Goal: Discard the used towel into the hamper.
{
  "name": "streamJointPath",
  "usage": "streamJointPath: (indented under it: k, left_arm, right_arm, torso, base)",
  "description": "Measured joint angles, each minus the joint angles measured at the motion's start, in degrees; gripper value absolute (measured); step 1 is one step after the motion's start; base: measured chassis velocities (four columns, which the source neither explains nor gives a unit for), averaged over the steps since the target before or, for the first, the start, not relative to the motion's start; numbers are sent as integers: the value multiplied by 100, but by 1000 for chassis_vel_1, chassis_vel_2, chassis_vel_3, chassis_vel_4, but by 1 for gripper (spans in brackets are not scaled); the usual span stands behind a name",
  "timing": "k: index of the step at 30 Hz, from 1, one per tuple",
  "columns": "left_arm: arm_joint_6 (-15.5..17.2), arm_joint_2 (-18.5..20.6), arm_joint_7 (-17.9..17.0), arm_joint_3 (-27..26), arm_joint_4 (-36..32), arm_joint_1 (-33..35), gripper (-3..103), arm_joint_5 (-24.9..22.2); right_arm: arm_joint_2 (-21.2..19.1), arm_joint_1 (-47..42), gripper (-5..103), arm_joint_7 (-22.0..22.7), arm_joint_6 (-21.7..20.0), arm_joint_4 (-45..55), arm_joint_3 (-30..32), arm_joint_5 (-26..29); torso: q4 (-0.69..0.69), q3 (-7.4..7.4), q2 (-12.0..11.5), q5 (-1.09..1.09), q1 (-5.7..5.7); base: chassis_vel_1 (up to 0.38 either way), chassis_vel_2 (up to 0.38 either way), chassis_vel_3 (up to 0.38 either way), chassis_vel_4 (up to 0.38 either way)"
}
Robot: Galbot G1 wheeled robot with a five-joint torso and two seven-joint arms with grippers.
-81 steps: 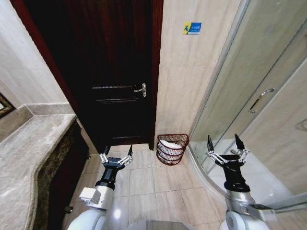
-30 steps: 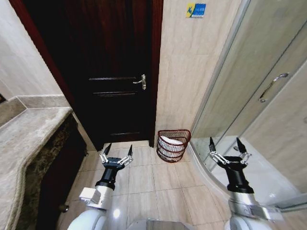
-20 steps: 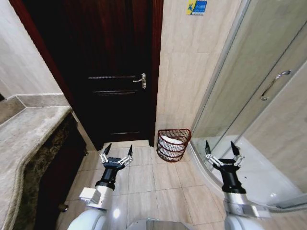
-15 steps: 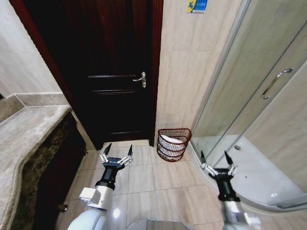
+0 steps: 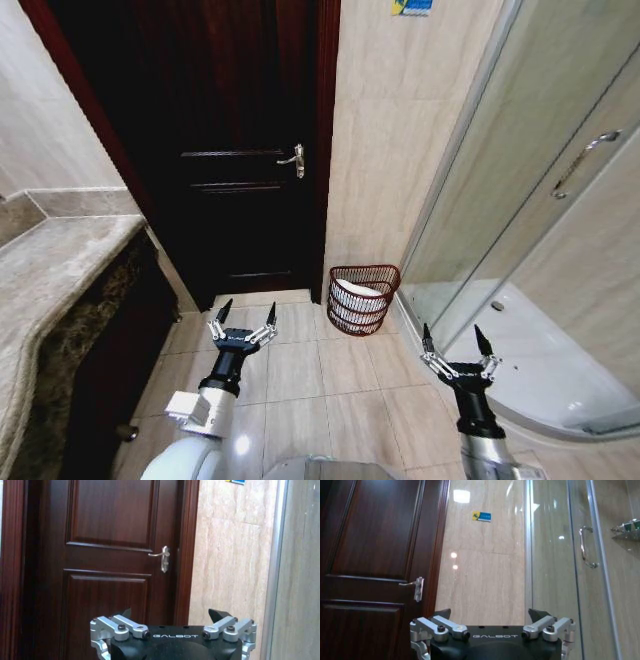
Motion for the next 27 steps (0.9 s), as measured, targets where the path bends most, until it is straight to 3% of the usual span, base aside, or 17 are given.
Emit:
streamJointPath:
  k: [11, 27]
  left_arm:
    - [0, 0, 0, 0, 0, 0, 100, 0]
    - [0, 0, 0, 0, 0, 0, 100, 0]
  right_arm:
    - [0, 3, 100, -209, 268, -168, 72, -58]
    - [0, 69, 100, -166, 581, -375, 194, -391]
  torso:
    - [0, -153, -276, 0, -122]
    - [0, -373, -664, 0, -291]
  base:
    - [0, 0, 0, 0]
    - [0, 0, 0, 0]
